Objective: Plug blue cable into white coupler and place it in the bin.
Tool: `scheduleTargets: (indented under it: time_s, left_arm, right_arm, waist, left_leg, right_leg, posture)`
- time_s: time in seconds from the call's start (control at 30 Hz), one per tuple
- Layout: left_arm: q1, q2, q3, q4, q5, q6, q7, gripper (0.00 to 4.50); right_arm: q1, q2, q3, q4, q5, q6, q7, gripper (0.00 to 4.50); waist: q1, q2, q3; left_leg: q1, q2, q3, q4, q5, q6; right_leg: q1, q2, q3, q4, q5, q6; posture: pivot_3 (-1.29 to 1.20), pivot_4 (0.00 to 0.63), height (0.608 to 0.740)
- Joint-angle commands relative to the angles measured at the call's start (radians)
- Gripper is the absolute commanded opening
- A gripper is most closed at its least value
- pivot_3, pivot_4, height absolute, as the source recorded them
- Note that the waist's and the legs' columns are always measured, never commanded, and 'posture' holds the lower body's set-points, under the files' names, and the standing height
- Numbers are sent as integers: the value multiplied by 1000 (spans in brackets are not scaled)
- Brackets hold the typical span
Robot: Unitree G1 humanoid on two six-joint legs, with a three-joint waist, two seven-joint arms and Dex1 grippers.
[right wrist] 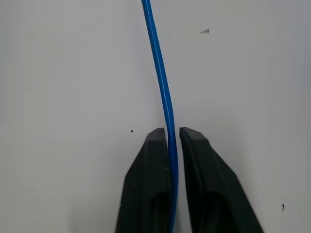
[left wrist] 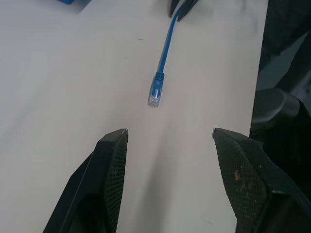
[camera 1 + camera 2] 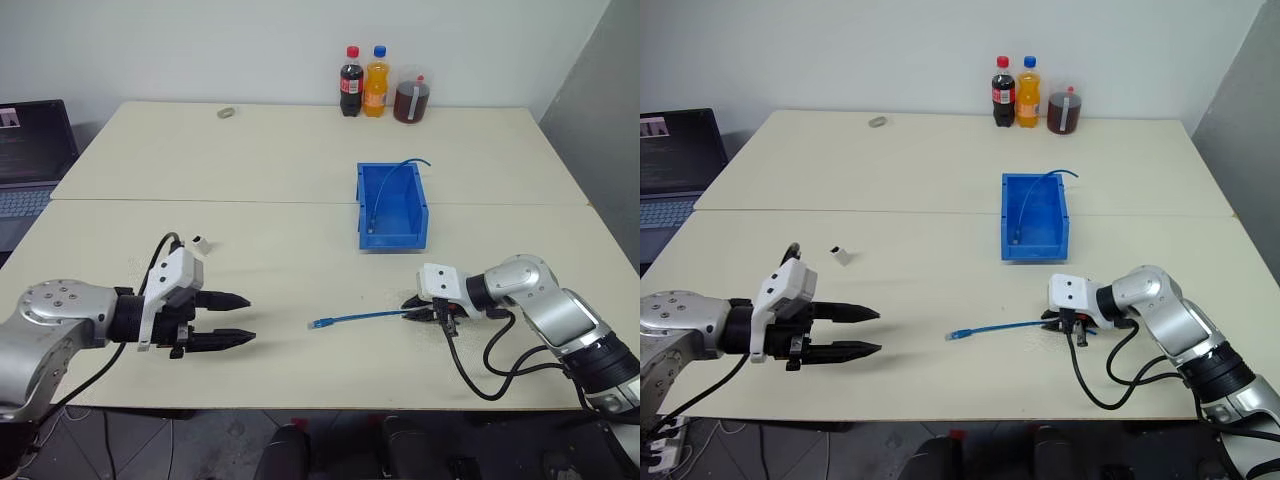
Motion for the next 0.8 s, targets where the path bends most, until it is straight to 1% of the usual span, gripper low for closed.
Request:
scheduleTargets:
  time_s: [0.03,0.07,0.23,0.27,0.3,0.4,0.6,0.8]
  left_arm:
    - [-5,-11,-14,-42,-7,-2,6,2946]
    - [-4,-13,-18,-45,-9,0,9,2946]
    - [-4,-13,-24,-40,-9,3,5,2946]
    - [-5,-12,-26,-38,-8,3,4,2946]
    - [-7,-13,-27,-36,-7,2,4,2946]
    - [-16,-17,-36,-30,-2,-1,7,2946]
    - [-66,-74,-106,-41,25,-23,41,2946]
    - [-129,-113,-235,-4,129,-76,46,2946]
  right_arm:
    - [-12,5,-45,-50,30,9,12,1669]
    - [-11,3,-47,-56,32,12,14,1853]
    - [-12,-14,-64,-106,67,29,51,3058]
    - [-14,-15,-68,-116,74,36,56,3372]
    - [-17,-15,-72,-125,80,43,60,3562]
    - [-26,-9,-84,-162,93,65,54,4441]
    - [-39,0,-99,-249,124,155,36,4441]
    - [-48,-17,-129,-348,182,282,17,4441]
  waist:
    - [0,0,0]
    - [0,0,0]
    - [0,0,0]
    - [0,0,0]
    - [0,0,0]
    - [0,0,0]
    - [0,0,0]
    - [1,0,0]
  left_leg:
    - [0,0,0,0,0,0]
    - [0,0,0,0,0,0]
    - [0,0,0,0,0,0]
    - [0,0,0,0,0,0]
    - [0,0,0,0,0,0]
    - [0,0,0,1,0,0]
    - [0,0,0,1,0,0]
    - [1,-1,-1,5,0,0]
  right_leg:
    - [0,0,0,0,0,0]
    - [0,0,0,0,0,0]
    - [0,0,0,1,0,0]
    - [0,0,0,1,0,0]
    - [0,0,0,1,0,0]
    - [0,0,0,1,0,0]
    - [0,0,0,3,0,0]
    - [-1,0,0,11,0,0]
  posture:
    - [0,150,740]
    - [0,150,740]
    - [0,150,740]
    - [0,150,740]
    - [0,150,740]
    - [0,150,740]
    - [0,150,740]
    - [0,150,740]
